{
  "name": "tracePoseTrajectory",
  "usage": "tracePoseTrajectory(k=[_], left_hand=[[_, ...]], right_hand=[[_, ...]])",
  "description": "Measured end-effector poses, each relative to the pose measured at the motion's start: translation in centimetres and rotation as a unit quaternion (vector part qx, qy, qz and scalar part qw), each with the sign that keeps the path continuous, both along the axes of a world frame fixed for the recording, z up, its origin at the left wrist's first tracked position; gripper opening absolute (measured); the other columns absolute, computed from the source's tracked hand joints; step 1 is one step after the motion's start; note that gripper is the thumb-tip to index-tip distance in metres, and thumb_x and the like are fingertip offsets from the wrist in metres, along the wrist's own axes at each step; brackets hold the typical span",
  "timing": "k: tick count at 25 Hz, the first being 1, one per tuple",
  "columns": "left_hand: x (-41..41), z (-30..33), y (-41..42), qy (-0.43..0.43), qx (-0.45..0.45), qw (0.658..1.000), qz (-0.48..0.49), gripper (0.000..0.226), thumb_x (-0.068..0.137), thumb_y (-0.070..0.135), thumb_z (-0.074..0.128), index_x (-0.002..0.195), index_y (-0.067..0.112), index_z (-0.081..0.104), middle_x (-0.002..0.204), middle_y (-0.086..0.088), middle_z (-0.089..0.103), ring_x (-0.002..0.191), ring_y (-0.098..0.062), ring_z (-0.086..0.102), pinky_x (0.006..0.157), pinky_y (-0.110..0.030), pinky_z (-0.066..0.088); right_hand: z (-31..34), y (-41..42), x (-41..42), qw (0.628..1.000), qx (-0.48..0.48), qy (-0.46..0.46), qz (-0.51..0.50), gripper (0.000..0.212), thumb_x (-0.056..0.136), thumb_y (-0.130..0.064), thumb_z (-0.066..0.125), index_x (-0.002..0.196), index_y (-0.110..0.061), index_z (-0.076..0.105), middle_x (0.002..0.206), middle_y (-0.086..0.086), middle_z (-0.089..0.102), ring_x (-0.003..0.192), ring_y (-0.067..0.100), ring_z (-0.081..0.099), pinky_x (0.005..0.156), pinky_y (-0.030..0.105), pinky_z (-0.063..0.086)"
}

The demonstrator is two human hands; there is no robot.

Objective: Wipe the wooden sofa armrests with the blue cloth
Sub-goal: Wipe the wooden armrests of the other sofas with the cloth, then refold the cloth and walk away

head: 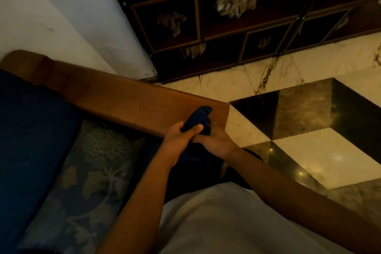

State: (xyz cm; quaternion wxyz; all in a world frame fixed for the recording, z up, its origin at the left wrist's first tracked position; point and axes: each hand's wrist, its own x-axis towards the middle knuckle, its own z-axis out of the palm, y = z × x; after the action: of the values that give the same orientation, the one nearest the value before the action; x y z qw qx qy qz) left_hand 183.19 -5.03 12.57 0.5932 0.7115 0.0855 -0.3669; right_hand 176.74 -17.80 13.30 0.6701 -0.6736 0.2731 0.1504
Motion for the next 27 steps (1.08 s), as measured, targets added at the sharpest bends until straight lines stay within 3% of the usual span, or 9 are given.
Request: tracePoseTrajectory(k=[2,4,6,8,12,15,18,23,27], left_hand=[[-2.0,2.2,-5.5,0.012,-0.034,0.999,0.027,0.021,0.093,0.023,0.072,0.110,0.011,0.072,0.110,-0.019,0.077,0.101,-0.032,0.073,0.086,-0.044,0.059],[-3.2,4.6,-10.3,0.037,-0.068,0.996,0.039,0.023,0.098,0.027,0.066,0.113,0.011,0.072,0.111,-0.015,0.078,0.100,-0.027,0.076,0.081,-0.038,0.063],[-4.4,7.5,-15.0,0.092,-0.083,0.992,0.030,0.030,0.099,0.031,0.063,0.120,0.011,0.070,0.116,-0.015,0.077,0.100,-0.024,0.076,0.075,-0.034,0.062],[-5.7,10.1,-18.3,0.170,-0.112,0.979,0.000,0.036,0.097,0.030,0.064,0.126,0.008,0.068,0.121,-0.017,0.075,0.103,-0.026,0.075,0.079,-0.036,0.061],[-7.9,14.5,-26.2,0.208,-0.121,0.965,-0.103,0.038,0.092,0.020,0.069,0.123,-0.001,0.069,0.119,-0.024,0.073,0.104,-0.032,0.074,0.083,-0.039,0.063],[-8.2,15.3,-33.0,0.138,-0.059,0.975,-0.166,0.036,0.089,0.009,0.072,0.122,-0.003,0.068,0.116,-0.023,0.075,0.101,-0.033,0.075,0.082,-0.043,0.062],[-9.8,15.5,-42.5,0.053,-0.018,0.963,-0.264,0.025,0.089,0.006,0.074,0.114,0.003,0.070,0.109,-0.020,0.077,0.099,-0.036,0.075,0.086,-0.047,0.062],[-16.6,16.3,-61.0,-0.079,-0.035,0.880,-0.466,0.020,0.088,0.008,0.077,0.093,0.017,0.059,0.094,-0.001,0.071,0.081,-0.016,0.070,0.056,-0.020,0.054],[-21.7,16.7,-74.2,-0.004,-0.101,0.805,-0.584,0.039,0.083,-0.012,0.073,0.113,0.003,0.053,0.110,-0.016,0.066,0.080,-0.012,0.071,0.063,-0.023,0.058]], right_hand=[[1.6,-5.8,-2.5,0.997,0.030,0.023,-0.068,0.070,0.087,-0.027,0.078,0.148,-0.028,0.044,0.127,-0.004,0.062,0.108,0.019,0.067,0.083,0.028,0.056],[3.0,-10.8,-4.6,0.990,0.052,0.049,-0.119,0.058,0.090,-0.036,0.076,0.141,-0.024,0.053,0.131,0.004,0.065,0.111,0.024,0.068,0.090,0.038,0.058],[4.8,-15.9,-7.1,0.979,0.091,0.069,-0.166,0.037,0.095,-0.050,0.065,0.123,-0.027,0.064,0.118,0.005,0.069,0.096,0.021,0.069,0.074,0.034,0.058],[6.6,-19.8,-9.4,0.968,0.145,0.077,-0.191,0.040,0.094,-0.063,0.058,0.113,-0.029,0.069,0.104,0.004,0.071,0.084,0.020,0.069,0.066,0.031,0.053],[9.6,-27.0,-13.9,0.921,0.297,0.002,-0.251,0.044,0.082,-0.050,0.076,0.116,-0.023,0.077,0.121,0.006,0.076,0.113,0.024,0.070,0.099,0.040,0.053],[11.0,-31.9,-16.0,0.915,0.249,-0.075,-0.310,0.020,0.090,-0.013,0.074,0.109,-0.017,0.079,0.114,0.008,0.078,0.108,0.025,0.071,0.092,0.037,0.056],[11.7,-37.4,-19.2,0.897,0.124,-0.093,-0.413,0.028,0.091,0.004,0.067,0.119,0.001,0.070,0.102,0.009,0.078,0.094,0.022,0.073,0.081,0.032,0.059],[13.4,-49.9,-28.9,0.819,-0.050,-0.097,-0.564,0.018,0.091,-0.007,0.075,0.107,-0.013,0.071,0.103,0.008,0.078,0.094,0.019,0.075,0.080,0.033,0.061],[15.5,-58.9,-37.2,0.760,-0.052,-0.088,-0.642,0.017,0.091,-0.017,0.077,0.104,-0.010,0.068,0.103,0.015,0.076,0.094,0.028,0.073,0.081,0.041,0.059]])
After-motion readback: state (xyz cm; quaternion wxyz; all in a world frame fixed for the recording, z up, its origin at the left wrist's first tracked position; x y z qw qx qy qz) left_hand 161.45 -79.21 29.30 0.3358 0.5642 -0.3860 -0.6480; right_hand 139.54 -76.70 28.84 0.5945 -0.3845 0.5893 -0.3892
